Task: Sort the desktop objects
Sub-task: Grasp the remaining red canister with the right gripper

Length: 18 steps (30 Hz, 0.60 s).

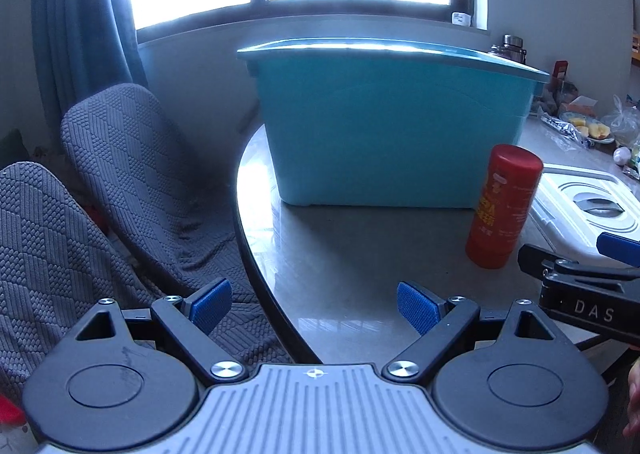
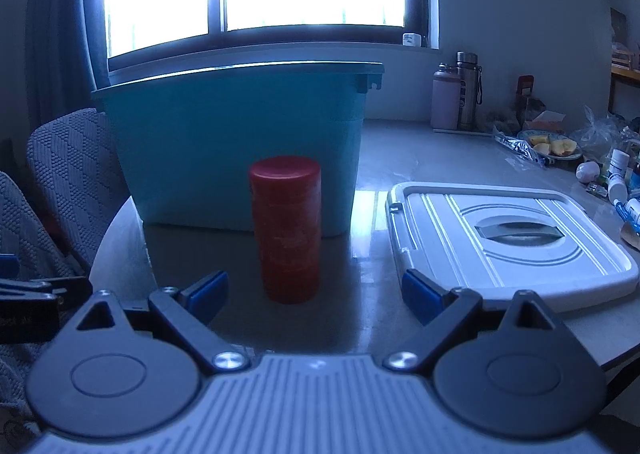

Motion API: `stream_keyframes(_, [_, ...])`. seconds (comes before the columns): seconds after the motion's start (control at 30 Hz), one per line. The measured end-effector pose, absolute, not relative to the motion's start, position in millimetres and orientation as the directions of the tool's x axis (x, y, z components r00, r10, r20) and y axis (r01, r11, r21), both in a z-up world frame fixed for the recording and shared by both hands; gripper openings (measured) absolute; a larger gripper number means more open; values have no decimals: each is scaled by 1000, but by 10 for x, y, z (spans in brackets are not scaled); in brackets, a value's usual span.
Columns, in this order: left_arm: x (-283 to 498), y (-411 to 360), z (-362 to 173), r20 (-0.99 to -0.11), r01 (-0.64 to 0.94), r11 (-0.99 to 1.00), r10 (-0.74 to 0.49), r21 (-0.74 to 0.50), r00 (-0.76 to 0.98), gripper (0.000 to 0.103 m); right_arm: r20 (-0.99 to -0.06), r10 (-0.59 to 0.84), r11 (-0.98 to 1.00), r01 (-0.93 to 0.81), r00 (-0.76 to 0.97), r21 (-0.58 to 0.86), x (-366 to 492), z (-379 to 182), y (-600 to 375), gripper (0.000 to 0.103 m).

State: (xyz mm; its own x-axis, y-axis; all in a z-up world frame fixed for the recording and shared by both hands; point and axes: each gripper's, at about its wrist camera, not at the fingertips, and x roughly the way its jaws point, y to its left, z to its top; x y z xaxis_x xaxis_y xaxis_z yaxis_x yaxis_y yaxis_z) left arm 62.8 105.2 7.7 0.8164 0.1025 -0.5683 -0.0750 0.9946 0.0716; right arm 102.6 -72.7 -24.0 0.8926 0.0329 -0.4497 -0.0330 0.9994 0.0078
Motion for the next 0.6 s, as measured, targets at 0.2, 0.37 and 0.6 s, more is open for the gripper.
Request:
stream_keyframes(0.2, [753,1076,63,-578,-92,994,113,66,808,91,-461,44,999,-42,886,14,1188,-270,-718,94])
stream_keyframes(0.37, [866,1082,63,-578,-100,993,121,69,807,91,-472,46,999,-43,880,16,1339,-302,-709,94])
stream_keyframes(0.6, [1011,1106,55,-582,-114,991,131,67,802,91,-478,49,999,-49,877,13,1508,-317,-689,94])
